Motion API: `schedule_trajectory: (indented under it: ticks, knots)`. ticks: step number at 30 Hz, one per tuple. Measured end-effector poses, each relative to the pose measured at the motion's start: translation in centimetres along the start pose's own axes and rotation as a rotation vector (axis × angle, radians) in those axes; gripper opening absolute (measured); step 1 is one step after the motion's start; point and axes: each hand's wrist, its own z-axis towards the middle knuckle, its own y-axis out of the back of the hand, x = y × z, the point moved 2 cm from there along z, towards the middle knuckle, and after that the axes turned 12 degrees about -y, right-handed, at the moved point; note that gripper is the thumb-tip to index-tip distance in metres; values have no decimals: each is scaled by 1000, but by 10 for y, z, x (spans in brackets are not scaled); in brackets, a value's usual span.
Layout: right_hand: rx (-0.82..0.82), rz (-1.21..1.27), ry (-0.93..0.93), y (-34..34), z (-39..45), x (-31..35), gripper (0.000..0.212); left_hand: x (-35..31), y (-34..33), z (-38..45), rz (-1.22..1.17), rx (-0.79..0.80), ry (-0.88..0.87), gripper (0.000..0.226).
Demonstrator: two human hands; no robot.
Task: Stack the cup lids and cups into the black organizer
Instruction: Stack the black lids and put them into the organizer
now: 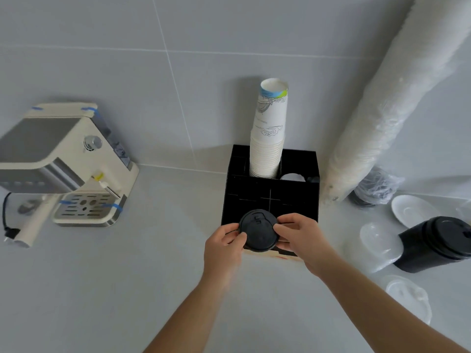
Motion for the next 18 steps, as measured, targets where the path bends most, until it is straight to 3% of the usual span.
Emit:
schedule_trajectory:
  ticks: [7,11,14,18]
  knots:
    - [-34,-105,-4,-25,18,20,25,1,3,27,-8,-78,27,25]
    - [-22,-121,-48,-35,30,23,27,8,0,40,-43,-42,124,11]
    - [13,-80,-124,-41,34,24,12,15,-3,49,-115,-39,245,37]
    - [119,-16,-287,-46,36,26,30,19,-6,53,-110,67,291,68]
